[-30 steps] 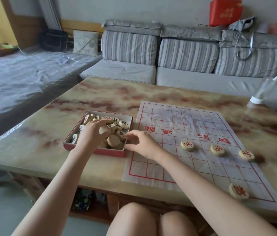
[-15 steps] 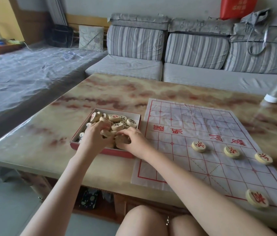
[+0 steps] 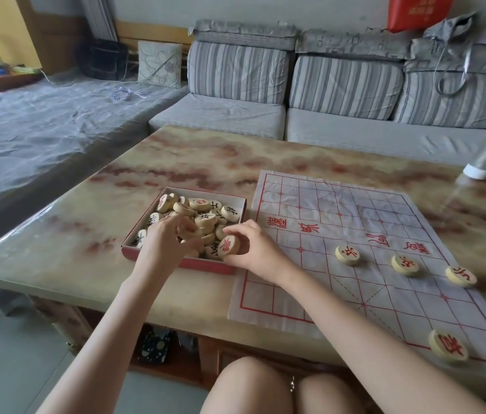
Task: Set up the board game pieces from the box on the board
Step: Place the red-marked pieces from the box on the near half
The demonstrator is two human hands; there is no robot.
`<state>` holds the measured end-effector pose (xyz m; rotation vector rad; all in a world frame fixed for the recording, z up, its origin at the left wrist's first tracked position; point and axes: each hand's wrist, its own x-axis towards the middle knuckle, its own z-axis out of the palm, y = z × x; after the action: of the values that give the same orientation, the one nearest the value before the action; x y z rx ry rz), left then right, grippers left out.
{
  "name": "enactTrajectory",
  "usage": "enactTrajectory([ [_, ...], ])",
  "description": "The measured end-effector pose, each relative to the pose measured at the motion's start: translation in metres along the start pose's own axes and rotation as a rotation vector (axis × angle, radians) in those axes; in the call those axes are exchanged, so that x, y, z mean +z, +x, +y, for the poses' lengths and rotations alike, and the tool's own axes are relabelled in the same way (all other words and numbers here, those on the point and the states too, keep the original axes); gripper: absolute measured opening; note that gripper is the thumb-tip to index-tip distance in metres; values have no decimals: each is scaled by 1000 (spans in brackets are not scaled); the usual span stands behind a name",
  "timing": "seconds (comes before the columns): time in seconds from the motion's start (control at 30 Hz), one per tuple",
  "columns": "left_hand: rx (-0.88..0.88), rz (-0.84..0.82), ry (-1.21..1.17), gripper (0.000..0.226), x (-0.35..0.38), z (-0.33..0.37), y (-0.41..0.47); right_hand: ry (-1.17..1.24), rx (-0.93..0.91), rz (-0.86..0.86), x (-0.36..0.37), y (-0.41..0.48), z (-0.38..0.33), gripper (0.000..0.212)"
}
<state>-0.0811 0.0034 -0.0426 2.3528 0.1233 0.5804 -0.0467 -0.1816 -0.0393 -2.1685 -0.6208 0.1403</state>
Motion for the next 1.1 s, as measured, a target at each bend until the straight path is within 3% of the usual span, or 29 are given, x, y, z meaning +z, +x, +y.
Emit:
enactTrajectory([
  [0.27,71,-58,14,47,4,9,-9,51,48,21,-15,-19,10,46],
  [0.43,63,-23,-52,54,8,23,-15,73,46,61,-31,-37,15,57],
  [0.57,51,-46,-78,60,19,42,-18,36,67,90,-48,-51,21,52],
  [0.8,76,-112,-101,49,42,71,-27,10,87,138,-75,-75,29,50],
  [1.1,145,-277,-210,50,94,133,-49,-2,204,259,-124,-142,62,51],
])
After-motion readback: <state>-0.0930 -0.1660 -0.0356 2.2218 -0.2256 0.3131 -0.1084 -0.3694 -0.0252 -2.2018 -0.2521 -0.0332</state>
